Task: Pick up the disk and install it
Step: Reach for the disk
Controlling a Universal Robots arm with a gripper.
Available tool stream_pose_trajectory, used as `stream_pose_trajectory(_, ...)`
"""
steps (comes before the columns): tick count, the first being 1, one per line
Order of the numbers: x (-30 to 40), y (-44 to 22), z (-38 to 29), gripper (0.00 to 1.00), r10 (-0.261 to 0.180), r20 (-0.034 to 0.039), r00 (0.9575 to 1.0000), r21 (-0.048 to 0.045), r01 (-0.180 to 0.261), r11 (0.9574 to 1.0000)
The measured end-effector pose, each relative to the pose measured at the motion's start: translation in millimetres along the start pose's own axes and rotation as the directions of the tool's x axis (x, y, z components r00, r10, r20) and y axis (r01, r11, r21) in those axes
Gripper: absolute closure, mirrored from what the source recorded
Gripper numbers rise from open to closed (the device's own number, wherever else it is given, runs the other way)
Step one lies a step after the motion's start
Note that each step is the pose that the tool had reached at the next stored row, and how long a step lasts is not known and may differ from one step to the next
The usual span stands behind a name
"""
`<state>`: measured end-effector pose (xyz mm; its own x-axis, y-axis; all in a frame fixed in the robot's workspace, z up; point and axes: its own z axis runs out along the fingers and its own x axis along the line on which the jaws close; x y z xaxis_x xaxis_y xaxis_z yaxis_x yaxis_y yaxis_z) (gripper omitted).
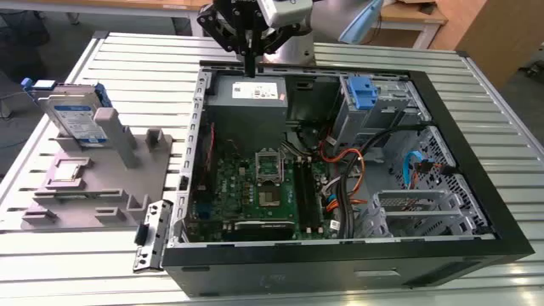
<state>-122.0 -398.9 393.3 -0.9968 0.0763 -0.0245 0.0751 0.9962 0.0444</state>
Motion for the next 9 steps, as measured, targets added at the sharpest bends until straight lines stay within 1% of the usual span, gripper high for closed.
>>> stream_pose_trajectory(9,0.0,0.0,0.0,0.89,0.0,0.0,1.0,0.0001,0.0,1.0)
